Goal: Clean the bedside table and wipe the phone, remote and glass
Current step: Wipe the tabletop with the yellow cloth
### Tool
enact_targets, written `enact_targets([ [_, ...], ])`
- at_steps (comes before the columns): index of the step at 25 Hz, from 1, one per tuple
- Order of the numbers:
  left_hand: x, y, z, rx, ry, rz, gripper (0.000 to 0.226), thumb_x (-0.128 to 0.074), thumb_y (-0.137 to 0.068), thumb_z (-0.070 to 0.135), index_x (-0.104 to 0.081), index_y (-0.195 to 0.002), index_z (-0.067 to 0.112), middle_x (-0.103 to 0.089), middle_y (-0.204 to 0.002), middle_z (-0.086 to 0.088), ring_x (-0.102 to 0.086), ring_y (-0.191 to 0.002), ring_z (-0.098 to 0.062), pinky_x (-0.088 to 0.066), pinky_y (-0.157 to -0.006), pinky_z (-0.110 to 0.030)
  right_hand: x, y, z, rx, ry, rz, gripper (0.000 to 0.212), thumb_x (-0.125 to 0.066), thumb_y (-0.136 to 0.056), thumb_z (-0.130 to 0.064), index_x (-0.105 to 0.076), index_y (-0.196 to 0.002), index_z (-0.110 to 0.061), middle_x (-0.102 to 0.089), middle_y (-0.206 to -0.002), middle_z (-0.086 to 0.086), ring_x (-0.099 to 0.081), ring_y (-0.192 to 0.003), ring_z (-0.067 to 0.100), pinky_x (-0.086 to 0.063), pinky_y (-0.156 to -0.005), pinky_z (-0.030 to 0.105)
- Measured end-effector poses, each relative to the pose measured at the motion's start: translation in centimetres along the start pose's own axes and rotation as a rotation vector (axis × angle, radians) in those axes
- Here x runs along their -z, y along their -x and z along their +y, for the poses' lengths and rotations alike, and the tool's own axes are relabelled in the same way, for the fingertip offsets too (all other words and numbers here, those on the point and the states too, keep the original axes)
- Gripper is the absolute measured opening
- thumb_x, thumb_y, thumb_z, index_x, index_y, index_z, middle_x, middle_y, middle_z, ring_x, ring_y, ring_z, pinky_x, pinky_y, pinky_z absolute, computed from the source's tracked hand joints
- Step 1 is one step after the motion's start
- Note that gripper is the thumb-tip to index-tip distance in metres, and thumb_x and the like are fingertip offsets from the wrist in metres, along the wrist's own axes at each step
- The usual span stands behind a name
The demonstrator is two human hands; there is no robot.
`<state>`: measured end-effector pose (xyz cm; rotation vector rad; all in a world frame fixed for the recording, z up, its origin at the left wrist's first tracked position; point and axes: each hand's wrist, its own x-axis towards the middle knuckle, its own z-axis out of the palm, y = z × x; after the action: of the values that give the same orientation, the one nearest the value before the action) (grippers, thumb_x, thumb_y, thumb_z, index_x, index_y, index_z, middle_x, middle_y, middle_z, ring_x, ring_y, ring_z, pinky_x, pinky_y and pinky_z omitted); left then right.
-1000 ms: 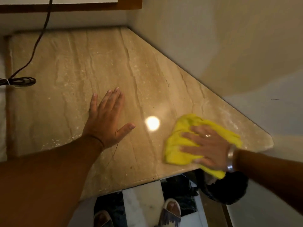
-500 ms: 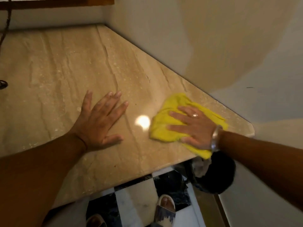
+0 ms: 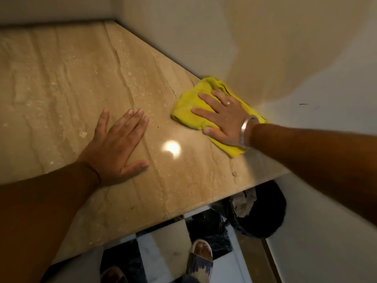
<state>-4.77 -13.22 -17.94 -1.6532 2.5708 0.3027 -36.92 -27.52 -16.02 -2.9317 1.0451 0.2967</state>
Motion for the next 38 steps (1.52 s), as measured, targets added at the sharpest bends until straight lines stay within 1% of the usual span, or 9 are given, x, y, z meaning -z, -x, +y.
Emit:
enact_targets([
  [2, 0.1, 0.2, 0.0, 0.011, 0.003, -0.007, 0.101, -0.023, -0.087, 0.076, -0.021, -0.157, 0.003, -0.02, -0.165, -0.018, -0.022, -0.151, -0.034, -0.004, -0.118, -0.067, -1.2, 1.9, -6.4, -0.173, -0.139, 0.034, 0.06, -0.023, -0.094, -0.06, -0.033, -0.147, -0.035, -0.027, -0.157, 0.013, -0.027, -0.139, 0.048, -0.025, -0.11, 0.06],
  [6, 0.2, 0.1, 0.0, 0.001, 0.017, -0.004, 0.101, -0.024, -0.086, 0.075, -0.022, -0.156, 0.003, -0.021, -0.164, -0.018, -0.023, -0.151, -0.034, -0.005, -0.118, -0.067, -1.9, 12.6, -4.4, 0.369, -0.022, -0.063, 0.052, -0.031, -0.094, -0.055, -0.043, -0.142, -0.036, -0.035, -0.154, 0.009, -0.032, -0.138, 0.04, -0.027, -0.11, 0.053],
  [11, 0.1, 0.2, -0.1, 0.004, 0.033, -0.003, 0.099, -0.027, -0.086, 0.074, -0.022, -0.157, 0.005, -0.021, -0.165, -0.016, -0.022, -0.152, -0.033, -0.003, -0.119, -0.065, -2.1, 9.8, -5.6, -0.631, -0.287, 0.112, 0.049, -0.036, -0.093, -0.051, -0.052, -0.133, -0.028, -0.047, -0.138, 0.014, -0.043, -0.122, 0.038, -0.036, -0.097, 0.048],
  [15, 0.1, 0.2, -0.1, 0.008, 0.053, 0.009, 0.098, -0.029, -0.086, 0.073, -0.021, -0.157, 0.006, -0.021, -0.165, -0.016, -0.022, -0.152, -0.031, -0.004, -0.119, -0.064, -2.9, 16.0, -6.6, -0.109, -0.188, 0.009, 0.044, -0.026, -0.097, -0.052, -0.049, -0.128, -0.033, -0.051, -0.129, 0.012, -0.051, -0.113, 0.036, -0.041, -0.091, 0.049],
  [19, 0.1, 0.2, 0.0, -0.006, 0.051, 0.022, 0.097, -0.03, -0.086, 0.072, -0.023, -0.156, 0.005, -0.023, -0.164, -0.017, -0.024, -0.151, -0.033, -0.005, -0.119, -0.065, -3.2, 17.8, -3.9, -0.877, -0.281, 0.082, 0.055, -0.018, -0.097, -0.056, -0.047, -0.13, -0.023, -0.049, -0.129, 0.024, -0.049, -0.115, 0.046, -0.042, -0.091, 0.06],
  [23, 0.2, 0.2, 0.0, 0.004, 0.065, 0.035, 0.096, -0.031, -0.086, 0.071, -0.025, -0.156, 0.005, -0.026, -0.163, -0.017, -0.026, -0.15, -0.034, -0.007, -0.119, -0.065, -3.2, 17.1, -9.6, 0.016, -0.289, 0.041, 0.035, -0.039, -0.096, -0.036, -0.049, -0.129, -0.031, -0.046, -0.131, 0.005, -0.051, -0.109, 0.031, -0.042, -0.085, 0.045],
  [27, 0.1, 0.2, 0.0, -0.006, 0.071, 0.03, 0.096, -0.031, -0.085, 0.071, -0.024, -0.156, 0.007, -0.025, -0.163, -0.017, -0.026, -0.15, -0.034, -0.006, -0.119, -0.065, -3.0, 15.3, -8.8, -0.85, -0.381, 0.194, 0.045, -0.037, -0.093, -0.043, -0.051, -0.133, -0.028, -0.05, -0.134, 0.016, -0.048, -0.117, 0.039, -0.042, -0.091, 0.055],
  [32, 0.1, 0.4, -0.2, 0.018, 0.069, 0.039, 0.095, -0.032, -0.084, 0.069, -0.026, -0.156, 0.007, -0.026, -0.163, -0.018, -0.029, -0.148, -0.036, -0.005, -0.118, -0.063, -2.3, 14.7, -5.1, 0.166, -0.183, -0.002, 0.045, -0.029, -0.096, -0.052, -0.058, -0.126, -0.034, -0.056, -0.131, 0.008, -0.047, -0.119, 0.034, -0.036, -0.095, 0.046],
  [38, 0.3, 0.1, -0.2, 0.01, 0.048, 0.015, 0.095, -0.033, -0.084, 0.069, -0.03, -0.155, 0.006, -0.029, -0.162, -0.019, -0.032, -0.147, -0.038, -0.006, -0.118, -0.063, -5.9, 23.0, 0.4, -0.529, -0.109, -0.032, 0.06, -0.02, -0.096, -0.056, -0.027, -0.148, -0.024, -0.029, -0.151, 0.024, -0.024, -0.137, 0.048, -0.028, -0.105, 0.067],
])
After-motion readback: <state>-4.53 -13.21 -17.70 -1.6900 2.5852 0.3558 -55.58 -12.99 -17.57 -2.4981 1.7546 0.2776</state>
